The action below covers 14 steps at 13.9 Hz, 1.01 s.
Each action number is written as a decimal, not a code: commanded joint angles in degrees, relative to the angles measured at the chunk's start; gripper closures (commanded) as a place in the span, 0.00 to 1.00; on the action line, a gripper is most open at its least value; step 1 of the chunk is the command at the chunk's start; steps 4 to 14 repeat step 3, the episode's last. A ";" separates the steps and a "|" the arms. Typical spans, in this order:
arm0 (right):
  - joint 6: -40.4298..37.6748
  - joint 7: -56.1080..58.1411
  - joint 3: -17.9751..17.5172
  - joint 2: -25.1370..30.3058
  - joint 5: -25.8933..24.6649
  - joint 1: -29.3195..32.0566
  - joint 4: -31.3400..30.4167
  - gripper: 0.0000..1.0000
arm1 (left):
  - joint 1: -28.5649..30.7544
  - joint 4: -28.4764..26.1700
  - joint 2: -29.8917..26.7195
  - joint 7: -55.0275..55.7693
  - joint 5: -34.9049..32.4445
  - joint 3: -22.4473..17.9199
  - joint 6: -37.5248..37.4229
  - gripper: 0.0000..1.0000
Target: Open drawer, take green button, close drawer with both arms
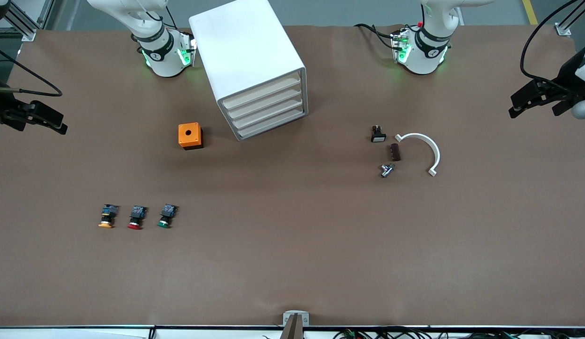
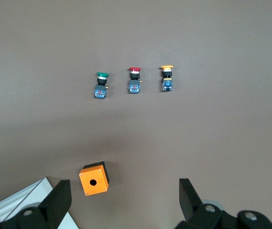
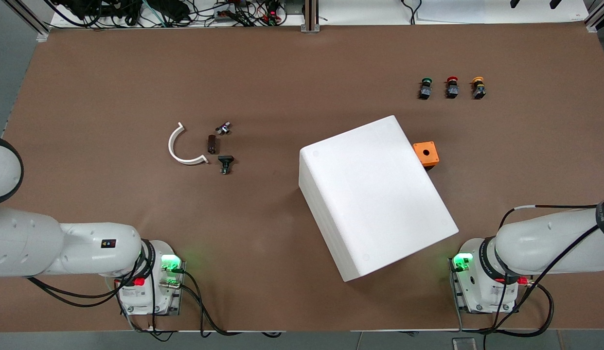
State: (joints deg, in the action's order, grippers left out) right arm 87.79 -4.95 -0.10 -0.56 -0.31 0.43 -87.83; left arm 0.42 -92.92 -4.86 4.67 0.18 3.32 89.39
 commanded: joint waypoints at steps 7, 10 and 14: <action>2.65 5.90 -0.34 4.08 2.59 1.41 -5.07 0.00 | -0.15 1.78 0.64 -0.54 0.52 -0.07 -1.59 0.01; 2.65 5.90 -0.34 4.08 2.59 1.41 -5.07 0.00 | -0.15 1.78 0.64 -0.54 0.52 -0.07 -1.59 0.01; 2.65 5.90 -0.34 4.08 2.59 1.41 -5.07 0.00 | -0.15 1.78 0.64 -0.54 0.52 -0.07 -1.59 0.01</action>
